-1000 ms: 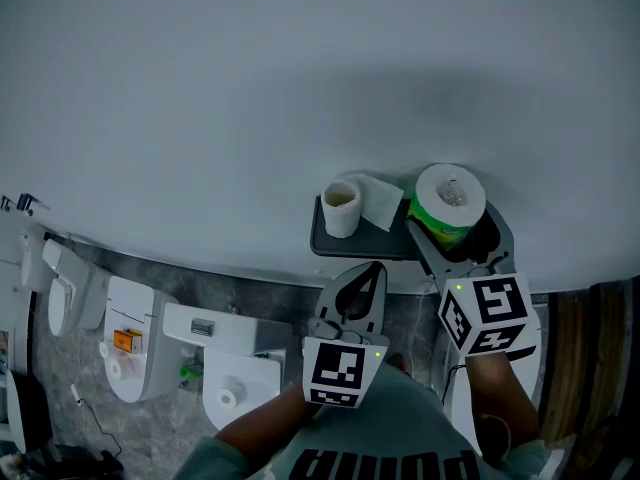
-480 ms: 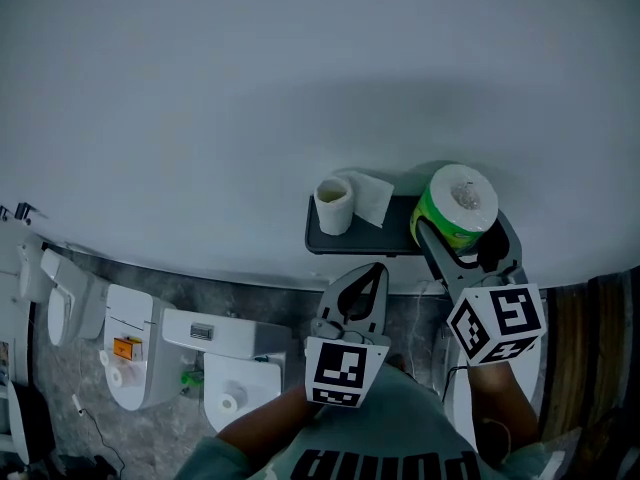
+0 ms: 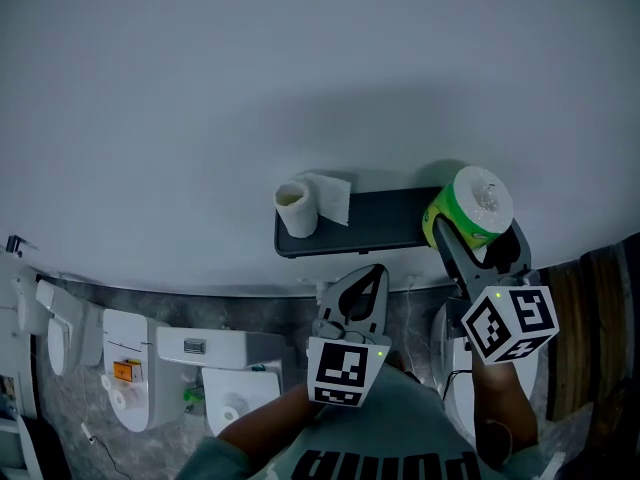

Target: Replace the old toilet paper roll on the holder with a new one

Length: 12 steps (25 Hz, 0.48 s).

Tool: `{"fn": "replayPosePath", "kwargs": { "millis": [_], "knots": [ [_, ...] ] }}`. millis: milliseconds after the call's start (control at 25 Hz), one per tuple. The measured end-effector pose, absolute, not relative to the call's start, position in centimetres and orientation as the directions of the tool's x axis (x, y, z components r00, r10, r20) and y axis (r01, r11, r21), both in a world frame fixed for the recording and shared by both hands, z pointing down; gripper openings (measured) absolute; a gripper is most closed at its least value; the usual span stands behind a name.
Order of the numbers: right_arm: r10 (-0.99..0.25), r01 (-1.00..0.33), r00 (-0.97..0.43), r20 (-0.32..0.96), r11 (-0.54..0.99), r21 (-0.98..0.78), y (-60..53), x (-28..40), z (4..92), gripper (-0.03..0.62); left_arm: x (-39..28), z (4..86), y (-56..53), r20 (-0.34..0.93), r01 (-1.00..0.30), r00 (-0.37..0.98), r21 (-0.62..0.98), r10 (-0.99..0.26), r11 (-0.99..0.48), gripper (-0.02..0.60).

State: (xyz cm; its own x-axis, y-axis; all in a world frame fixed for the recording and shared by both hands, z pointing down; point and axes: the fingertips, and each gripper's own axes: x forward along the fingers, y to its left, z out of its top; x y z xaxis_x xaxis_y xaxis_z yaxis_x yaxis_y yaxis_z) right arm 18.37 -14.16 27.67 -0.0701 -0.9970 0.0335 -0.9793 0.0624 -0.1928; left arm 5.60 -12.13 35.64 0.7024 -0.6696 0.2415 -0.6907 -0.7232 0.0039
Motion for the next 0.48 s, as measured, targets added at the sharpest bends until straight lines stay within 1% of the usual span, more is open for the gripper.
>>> {"fn": "replayPosePath", "kwargs": {
  "millis": [480],
  "knots": [
    [-0.996, -0.917, 0.049, 0.081, -0.077, -0.391, -12.2, 24.9, 32.0, 0.413, 8.5, 38.0, -11.7, 0.288, -0.665, 0.712, -0.014, -0.640, -0.747, 0.008]
  ]
}}
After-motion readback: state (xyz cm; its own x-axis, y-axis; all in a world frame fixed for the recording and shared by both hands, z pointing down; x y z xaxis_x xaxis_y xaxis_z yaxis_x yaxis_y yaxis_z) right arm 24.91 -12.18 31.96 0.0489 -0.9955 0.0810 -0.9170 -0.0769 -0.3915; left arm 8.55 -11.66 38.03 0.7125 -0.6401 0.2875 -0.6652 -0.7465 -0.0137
